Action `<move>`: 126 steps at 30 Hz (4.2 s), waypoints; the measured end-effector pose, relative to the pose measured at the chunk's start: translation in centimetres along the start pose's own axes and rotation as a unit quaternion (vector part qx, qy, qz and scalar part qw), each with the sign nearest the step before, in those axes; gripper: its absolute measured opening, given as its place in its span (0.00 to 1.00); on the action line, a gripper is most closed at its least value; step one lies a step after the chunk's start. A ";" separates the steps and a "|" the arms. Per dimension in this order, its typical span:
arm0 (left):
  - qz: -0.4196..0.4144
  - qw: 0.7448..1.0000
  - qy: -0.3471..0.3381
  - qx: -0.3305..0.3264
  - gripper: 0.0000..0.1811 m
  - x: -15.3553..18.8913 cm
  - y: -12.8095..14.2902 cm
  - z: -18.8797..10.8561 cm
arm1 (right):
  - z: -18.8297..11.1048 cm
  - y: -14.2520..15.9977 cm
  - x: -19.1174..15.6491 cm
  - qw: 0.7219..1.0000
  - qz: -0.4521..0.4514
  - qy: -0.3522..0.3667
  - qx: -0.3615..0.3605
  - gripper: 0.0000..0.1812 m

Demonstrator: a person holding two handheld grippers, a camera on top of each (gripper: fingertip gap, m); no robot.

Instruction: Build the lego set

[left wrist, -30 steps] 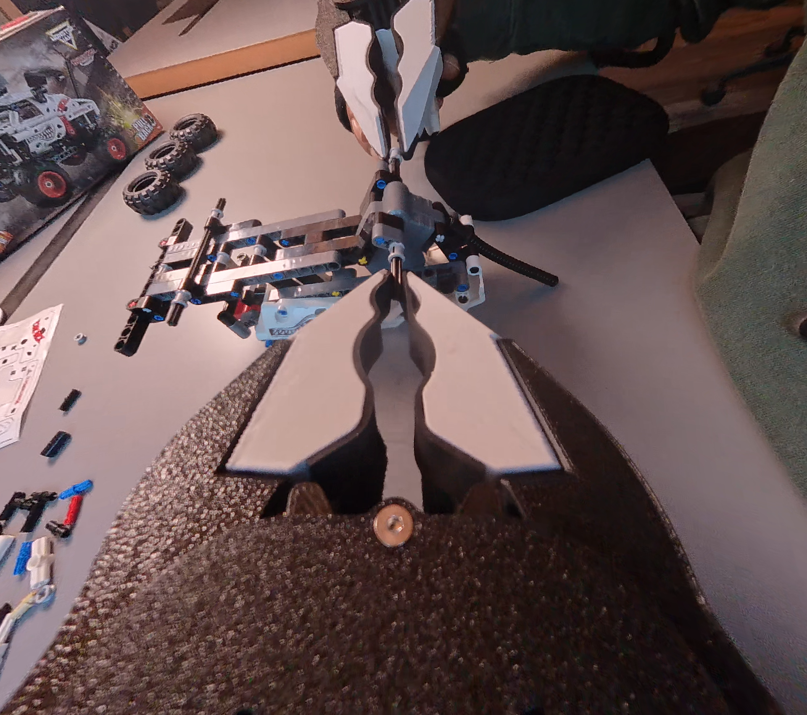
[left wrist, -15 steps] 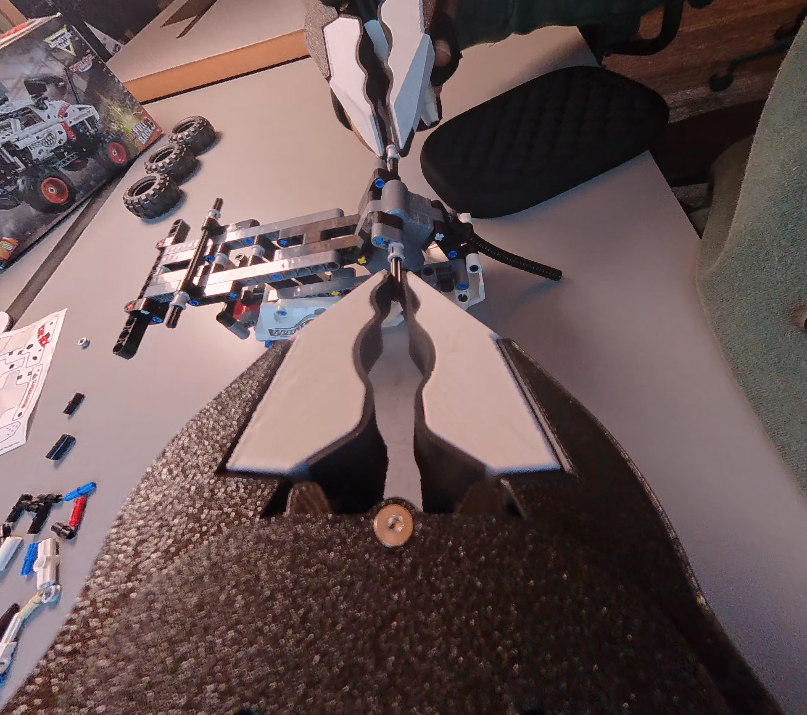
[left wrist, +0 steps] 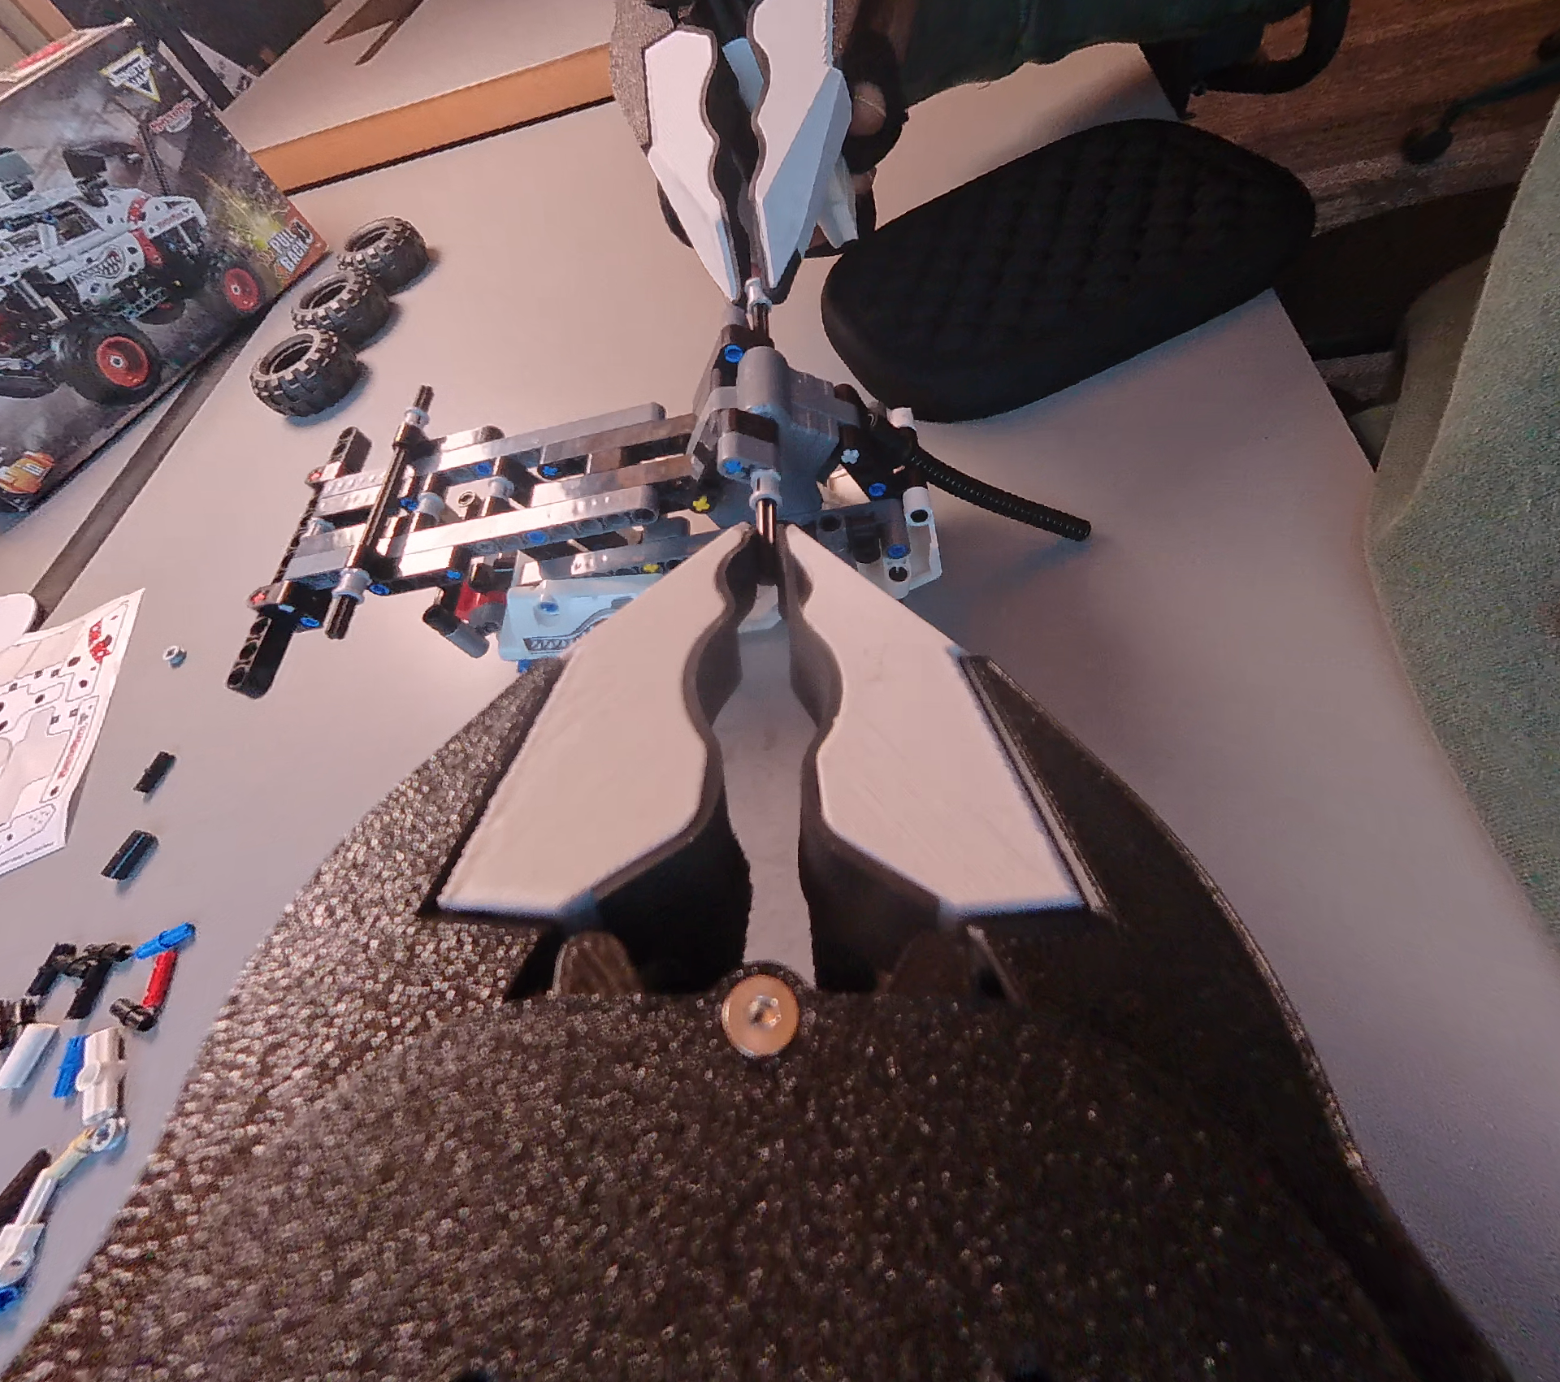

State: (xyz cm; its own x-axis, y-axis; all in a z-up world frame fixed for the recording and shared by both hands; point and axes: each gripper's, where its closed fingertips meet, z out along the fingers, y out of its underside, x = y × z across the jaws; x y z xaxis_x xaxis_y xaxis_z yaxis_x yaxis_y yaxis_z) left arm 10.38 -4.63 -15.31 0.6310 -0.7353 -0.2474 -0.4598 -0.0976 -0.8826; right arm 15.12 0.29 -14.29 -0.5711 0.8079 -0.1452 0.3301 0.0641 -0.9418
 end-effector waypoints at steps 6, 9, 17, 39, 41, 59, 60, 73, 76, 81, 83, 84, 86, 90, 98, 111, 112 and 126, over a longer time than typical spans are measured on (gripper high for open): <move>0.003 1.000 0.006 -0.001 0.01 0.1 0.1 0.0 | 0.1 0.3 -0.3 1.000 -0.011 -0.008 -0.009 0.03; 0.004 1.000 0.008 -0.002 0.02 0.1 0.1 0.0 | 0.1 0.4 -0.4 1.000 -0.023 -0.004 -0.013 0.03; -0.001 1.000 0.006 -0.002 0.02 0.1 0.1 0.0 | 0.3 0.3 -0.3 0.999 -0.049 0.014 -0.020 0.03; -0.038 0.999 0.015 0.012 0.05 -0.2 -0.1 -0.2 | 0.3 -1.1 -0.5 0.960 -0.187 0.181 -0.105 0.05; -0.045 0.999 0.020 0.013 0.07 -0.3 0.0 -0.4 | 0.3 -0.9 -0.2 0.936 -0.238 0.216 -0.144 0.05; -0.032 0.999 0.023 -0.003 0.02 0.0 0.0 -0.6 | 0.3 0.4 0.3 0.917 -0.252 0.234 -0.201 0.09; -0.032 0.999 0.024 -0.003 0.02 0.0 0.0 -0.6 | 0.5 0.4 0.2 0.925 -0.238 0.223 -0.197 0.11; -0.029 1.000 0.005 -0.010 0.02 -0.2 -0.4 -0.2 | 0.9 0.2 0.6 0.945 -0.200 0.192 -0.175 0.06; -0.031 0.999 0.006 -0.012 0.02 -0.2 -0.4 -0.2 | 0.9 0.2 0.6 0.944 -0.201 0.196 -0.173 0.05; -0.029 0.999 0.008 -0.016 0.02 -0.1 -0.2 0.0 | 0.9 0.1 0.6 0.946 -0.201 0.191 -0.169 0.04; -0.025 0.999 0.004 -0.020 0.02 -0.1 -0.3 0.1 | 0.9 0.1 0.5 0.946 -0.200 0.191 -0.168 0.04; -0.023 0.999 0.003 -0.021 0.02 -0.2 -0.3 0.1 | 1.0 0.1 0.5 0.946 -0.200 0.191 -0.168 0.04; -0.024 0.999 -0.002 -0.021 0.01 -0.3 -0.3 0.1 | 1.0 0.1 0.4 0.949 -0.194 0.187 -0.165 0.05; -0.021 1.000 -0.002 -0.023 0.02 -0.4 -0.2 0.0 | 1.0 0.2 0.2 0.952 -0.185 0.178 -0.165 0.09; -0.026 0.999 0.001 -0.026 0.02 -0.4 -0.1 -0.6 | 1.2 -0.3 0.2 0.956 -0.180 0.168 -0.161 0.12; -0.032 0.999 0.000 -0.034 0.01 -0.4 -0.1 -0.5 | 1.8 -0.5 0.4 0.956 -0.178 0.184 -0.146 0.08; -0.033 0.999 0.003 -0.034 0.01 -0.4 -0.1 -0.5 | 1.8 -0.5 0.3 0.956 -0.178 0.183 -0.146 0.08; -0.032 0.999 0.013 -0.028 0.02 -0.2 -0.3 -0.2 | -0.6 -0.3 0.4 0.952 -0.184 0.169 -0.174 0.07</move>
State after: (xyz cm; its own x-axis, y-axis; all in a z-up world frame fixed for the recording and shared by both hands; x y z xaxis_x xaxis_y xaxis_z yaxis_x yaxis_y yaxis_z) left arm 10.26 -4.63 -14.92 0.6438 -0.7439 -0.1795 -0.4542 -0.1826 -0.8720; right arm 15.21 0.94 -13.89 -0.4405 0.8320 0.3371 0.4178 0.5224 -0.7433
